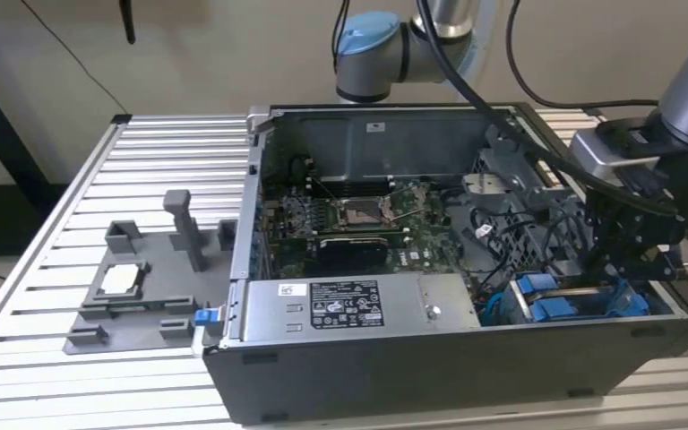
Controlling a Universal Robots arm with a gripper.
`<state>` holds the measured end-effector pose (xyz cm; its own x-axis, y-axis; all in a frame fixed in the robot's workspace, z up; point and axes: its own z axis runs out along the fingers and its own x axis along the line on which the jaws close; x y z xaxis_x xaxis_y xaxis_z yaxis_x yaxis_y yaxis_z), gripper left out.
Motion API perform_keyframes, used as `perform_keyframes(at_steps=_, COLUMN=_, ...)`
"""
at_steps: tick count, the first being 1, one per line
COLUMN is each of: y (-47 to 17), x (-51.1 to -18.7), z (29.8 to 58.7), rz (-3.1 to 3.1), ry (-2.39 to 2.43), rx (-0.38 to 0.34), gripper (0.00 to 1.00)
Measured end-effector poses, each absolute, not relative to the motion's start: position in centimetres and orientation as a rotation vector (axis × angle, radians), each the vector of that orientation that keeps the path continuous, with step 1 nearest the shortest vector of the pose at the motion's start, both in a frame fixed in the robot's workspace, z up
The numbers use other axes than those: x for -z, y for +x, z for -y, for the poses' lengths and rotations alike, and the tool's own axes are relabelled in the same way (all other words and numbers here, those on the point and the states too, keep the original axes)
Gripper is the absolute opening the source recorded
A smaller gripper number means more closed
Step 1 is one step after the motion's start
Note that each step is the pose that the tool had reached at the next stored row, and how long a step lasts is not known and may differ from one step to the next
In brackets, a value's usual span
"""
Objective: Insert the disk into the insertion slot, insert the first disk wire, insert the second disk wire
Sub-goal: 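Insert the first disk wire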
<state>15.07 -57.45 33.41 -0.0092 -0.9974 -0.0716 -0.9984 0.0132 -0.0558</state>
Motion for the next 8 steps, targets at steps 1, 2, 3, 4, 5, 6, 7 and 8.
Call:
perform_keyframes(at_steps=1, y=15.07, x=-33.35, z=57.45, rz=-2.170, ry=-2.146, rx=-0.016, gripper=0.19)
perform_keyframes(at_steps=2, y=15.07, x=-33.33, z=57.44, rz=-2.170, ry=-2.146, rx=-0.015, gripper=0.19)
perform_keyframes(at_steps=3, y=15.06, x=-33.32, z=57.45, rz=-2.170, ry=-2.146, rx=-0.016, gripper=0.19)
perform_keyframes(at_steps=4, y=15.06, x=-33.29, z=57.45, rz=-2.170, ry=-2.145, rx=-0.018, gripper=0.19)
perform_keyframes(at_steps=5, y=15.06, x=-33.34, z=57.45, rz=-2.170, ry=-2.146, rx=-0.019, gripper=0.20)
perform_keyframes(at_steps=6, y=15.06, x=-33.48, z=57.45, rz=-2.170, ry=-2.146, rx=-0.019, gripper=0.20)
perform_keyframes(at_steps=7, y=15.07, x=-33.73, z=57.45, rz=-2.171, ry=-2.146, rx=-0.019, gripper=0.27)
perform_keyframes(at_steps=8, y=15.07, x=-33.97, z=57.45, rz=-2.171, ry=-2.146, rx=-0.019, gripper=0.27)
